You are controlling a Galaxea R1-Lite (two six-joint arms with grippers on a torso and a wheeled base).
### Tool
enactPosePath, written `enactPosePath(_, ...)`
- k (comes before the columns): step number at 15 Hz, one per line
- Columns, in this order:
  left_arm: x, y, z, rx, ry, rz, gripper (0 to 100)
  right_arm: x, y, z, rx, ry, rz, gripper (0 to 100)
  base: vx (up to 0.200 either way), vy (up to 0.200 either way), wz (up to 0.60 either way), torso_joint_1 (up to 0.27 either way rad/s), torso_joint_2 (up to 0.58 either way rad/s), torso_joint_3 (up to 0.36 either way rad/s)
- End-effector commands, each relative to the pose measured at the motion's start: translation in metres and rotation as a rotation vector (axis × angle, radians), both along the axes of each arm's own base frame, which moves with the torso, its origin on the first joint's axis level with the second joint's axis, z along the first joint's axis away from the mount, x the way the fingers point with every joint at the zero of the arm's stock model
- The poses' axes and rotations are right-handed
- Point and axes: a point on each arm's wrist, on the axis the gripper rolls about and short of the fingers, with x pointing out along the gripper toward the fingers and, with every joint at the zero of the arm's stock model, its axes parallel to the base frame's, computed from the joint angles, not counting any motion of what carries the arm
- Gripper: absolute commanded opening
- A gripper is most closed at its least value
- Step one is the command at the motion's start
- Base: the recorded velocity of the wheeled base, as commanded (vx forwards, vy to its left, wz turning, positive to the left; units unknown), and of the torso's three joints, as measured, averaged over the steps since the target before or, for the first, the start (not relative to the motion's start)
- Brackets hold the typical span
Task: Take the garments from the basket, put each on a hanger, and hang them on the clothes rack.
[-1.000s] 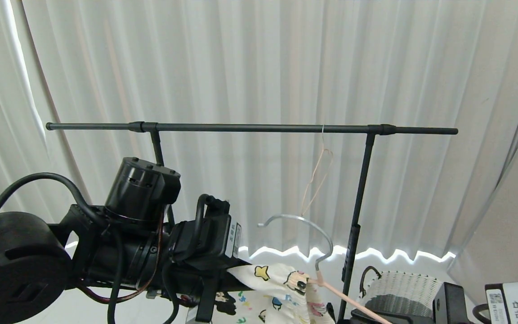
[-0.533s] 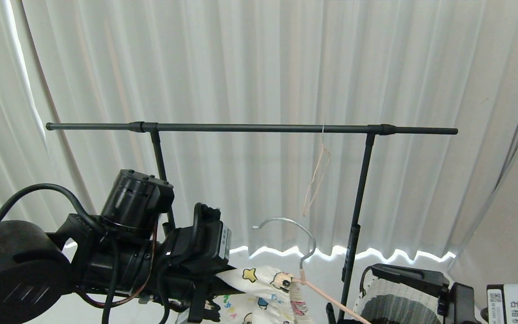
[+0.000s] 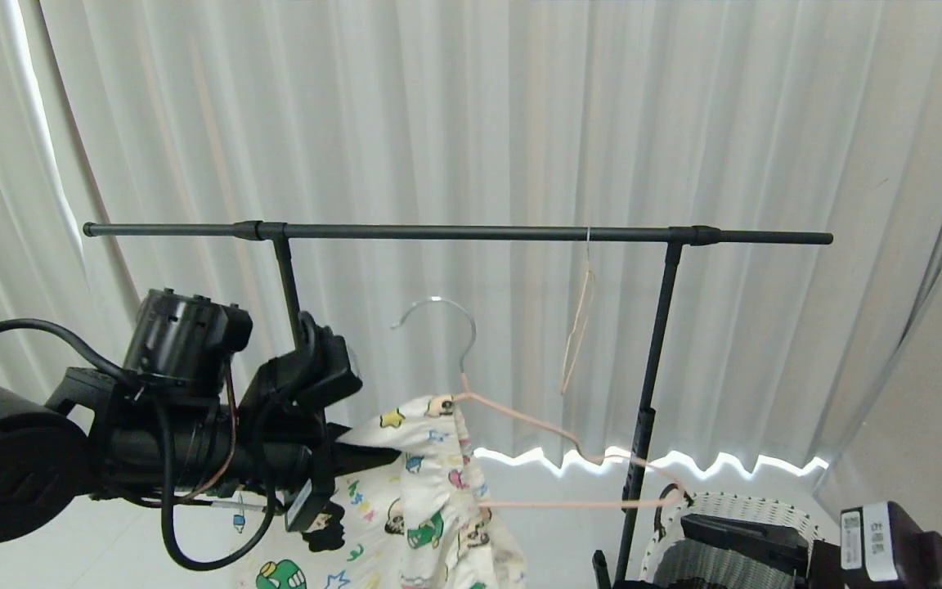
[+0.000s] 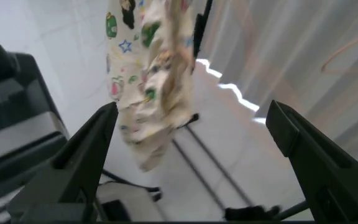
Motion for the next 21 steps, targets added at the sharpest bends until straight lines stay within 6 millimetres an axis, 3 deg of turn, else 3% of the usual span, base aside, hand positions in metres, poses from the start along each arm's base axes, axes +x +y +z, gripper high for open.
enactPosePath(1,0.003,0.0,0.025,-0.036,-0.071,0.041,0,0.006,0.011,-0.009,-0.01,0.095,-0.03,100,0.0,0.0,0.0,0.0,0.0,0.0)
enactPosePath(4,0.008,-0.001,0.032,-0.052,-0.149,0.06,0,0.016,0.018,-0.015,0.021,0.205,-0.117,100,0.0,0.0,0.0,0.0,0.0,0.0)
enactPosePath(6,0.01,-0.004,0.037,-0.068,-0.208,0.061,0,0.054,0.045,-0.009,0.165,0.313,-0.341,100,0.0,0.0,0.0,0.0,0.0,0.0)
enactPosePath(9,0.008,-0.008,0.04,-0.074,-0.219,0.044,0,0.075,0.055,-0.016,0.191,0.349,-0.442,100,0.0,0.0,0.0,0.0,0.0,0.0)
enactPosePath(12,0.003,-0.015,0.045,-0.089,-0.228,0.018,0,0.08,0.065,-0.019,0.182,0.345,-0.433,100,0.0,0.0,0.0,0.0,0.0,0.0)
enactPosePath(16,0.003,-0.018,0.045,-0.079,-0.222,0.048,0,0.068,0.073,-0.023,0.142,0.338,-0.386,100,0.0,0.0,0.0,0.0,0.0,0.0)
enactPosePath(21,-0.015,-0.024,0.059,-0.15,-0.19,0.074,0,0.075,0.082,-0.037,0.083,0.323,-0.407,100,0.0,0.0,0.0,0.0,0.0,0.0)
